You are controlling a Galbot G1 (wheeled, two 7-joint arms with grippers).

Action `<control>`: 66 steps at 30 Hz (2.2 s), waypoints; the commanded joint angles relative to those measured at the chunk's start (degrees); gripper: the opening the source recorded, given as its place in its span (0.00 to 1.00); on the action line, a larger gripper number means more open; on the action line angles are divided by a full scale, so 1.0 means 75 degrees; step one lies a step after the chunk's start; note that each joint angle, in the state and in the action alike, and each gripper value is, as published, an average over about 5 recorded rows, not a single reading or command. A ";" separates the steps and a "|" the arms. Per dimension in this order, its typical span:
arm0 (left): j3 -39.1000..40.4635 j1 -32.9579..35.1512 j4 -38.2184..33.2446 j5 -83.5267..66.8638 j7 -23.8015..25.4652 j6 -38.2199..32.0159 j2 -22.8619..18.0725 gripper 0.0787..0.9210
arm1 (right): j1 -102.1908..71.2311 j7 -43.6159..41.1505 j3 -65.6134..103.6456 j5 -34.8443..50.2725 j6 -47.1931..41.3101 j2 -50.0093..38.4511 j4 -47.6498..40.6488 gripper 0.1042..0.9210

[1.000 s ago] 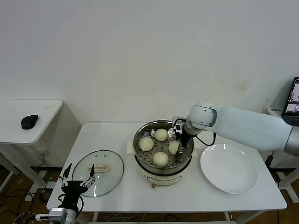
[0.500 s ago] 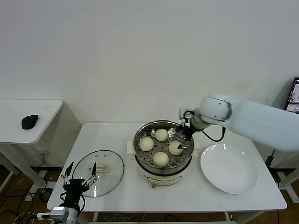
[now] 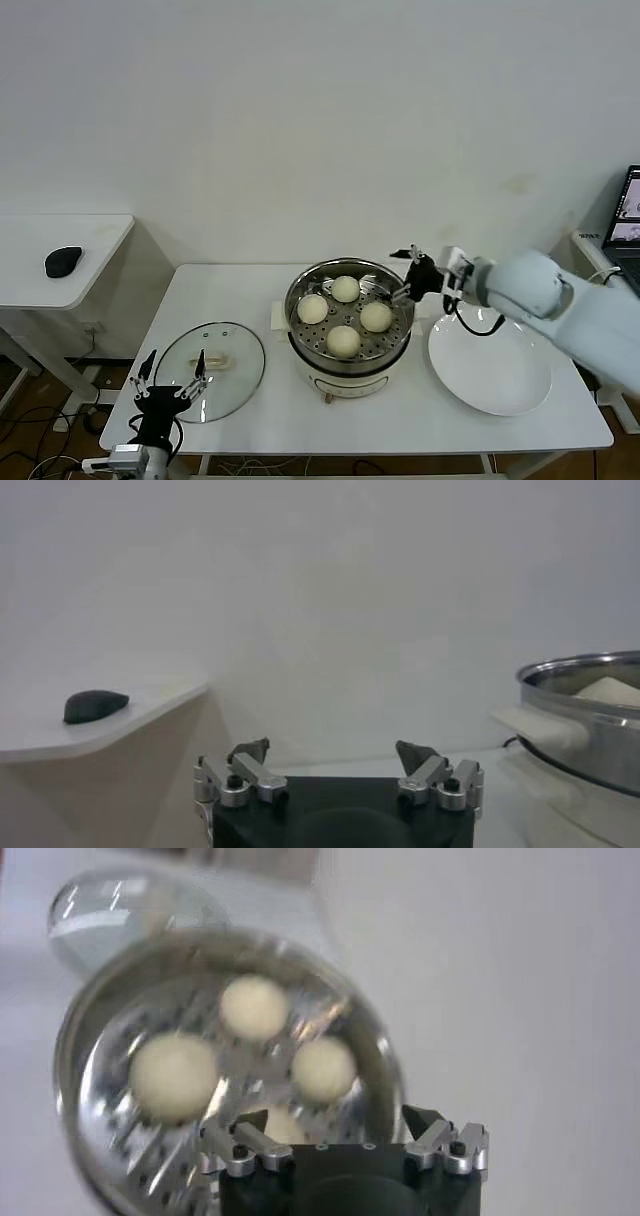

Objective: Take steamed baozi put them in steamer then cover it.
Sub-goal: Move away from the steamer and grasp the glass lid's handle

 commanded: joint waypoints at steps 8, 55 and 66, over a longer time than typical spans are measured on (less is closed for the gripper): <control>0.0241 0.0113 0.0249 0.1321 -0.0616 -0.0821 -0.0372 0.88 | -0.9920 -0.0358 1.0464 -0.2899 0.3752 0.4692 0.0202 0.88; 0.0351 -0.2319 0.4183 1.0852 -0.0828 -0.1700 0.1472 0.88 | -1.1570 0.0513 1.2752 -0.3363 0.3424 0.7712 0.0692 0.88; 0.0629 -0.2950 0.4534 1.0795 -0.0585 -0.1548 0.1572 0.88 | -1.1609 0.0497 1.2738 -0.3443 0.3469 0.7759 0.0596 0.88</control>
